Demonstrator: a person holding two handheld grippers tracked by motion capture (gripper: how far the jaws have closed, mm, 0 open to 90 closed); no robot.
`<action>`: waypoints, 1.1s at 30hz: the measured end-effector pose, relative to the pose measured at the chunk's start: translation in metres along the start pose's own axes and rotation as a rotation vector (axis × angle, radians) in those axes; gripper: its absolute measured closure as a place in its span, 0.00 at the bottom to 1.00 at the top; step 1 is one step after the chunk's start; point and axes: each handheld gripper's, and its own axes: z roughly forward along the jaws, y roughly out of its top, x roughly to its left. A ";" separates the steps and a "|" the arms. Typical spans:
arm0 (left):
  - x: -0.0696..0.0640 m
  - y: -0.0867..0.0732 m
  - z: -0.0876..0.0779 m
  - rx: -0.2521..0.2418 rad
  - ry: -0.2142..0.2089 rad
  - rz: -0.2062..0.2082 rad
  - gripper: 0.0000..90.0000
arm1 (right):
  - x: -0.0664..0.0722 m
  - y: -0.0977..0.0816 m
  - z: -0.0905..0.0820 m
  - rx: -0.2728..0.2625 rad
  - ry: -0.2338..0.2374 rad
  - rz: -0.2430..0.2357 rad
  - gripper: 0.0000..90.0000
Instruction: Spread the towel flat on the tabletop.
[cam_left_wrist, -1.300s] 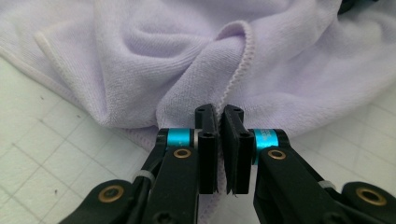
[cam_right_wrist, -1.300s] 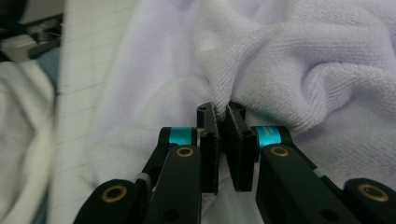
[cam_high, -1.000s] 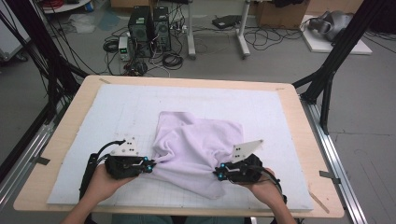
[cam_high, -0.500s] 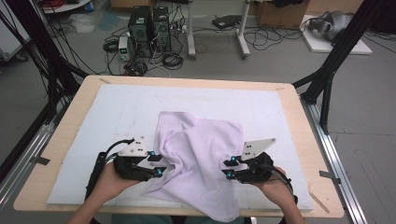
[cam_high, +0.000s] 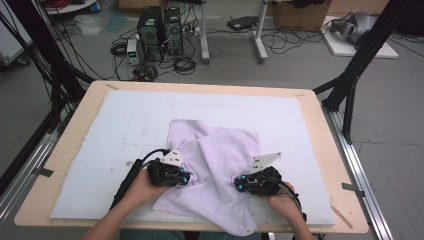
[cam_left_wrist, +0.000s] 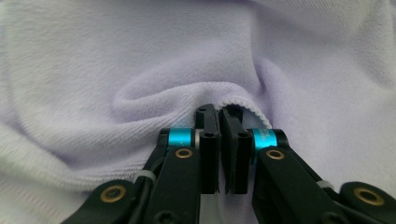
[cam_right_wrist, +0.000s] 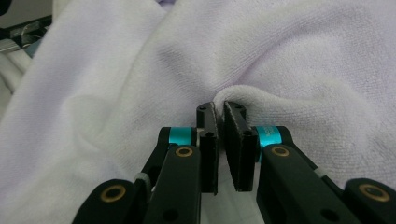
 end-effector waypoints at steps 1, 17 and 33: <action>0.000 -0.002 -0.004 -0.004 0.019 0.002 0.97 | 0.000 0.000 -0.002 0.002 0.009 0.001 0.94; -0.007 -0.021 -0.057 -0.149 0.040 -0.078 0.72 | 0.017 0.018 -0.073 -0.133 0.017 -0.039 0.76; 0.001 -0.010 -0.008 -0.011 0.020 -0.035 0.91 | 0.000 0.003 0.006 0.060 0.058 -0.006 0.93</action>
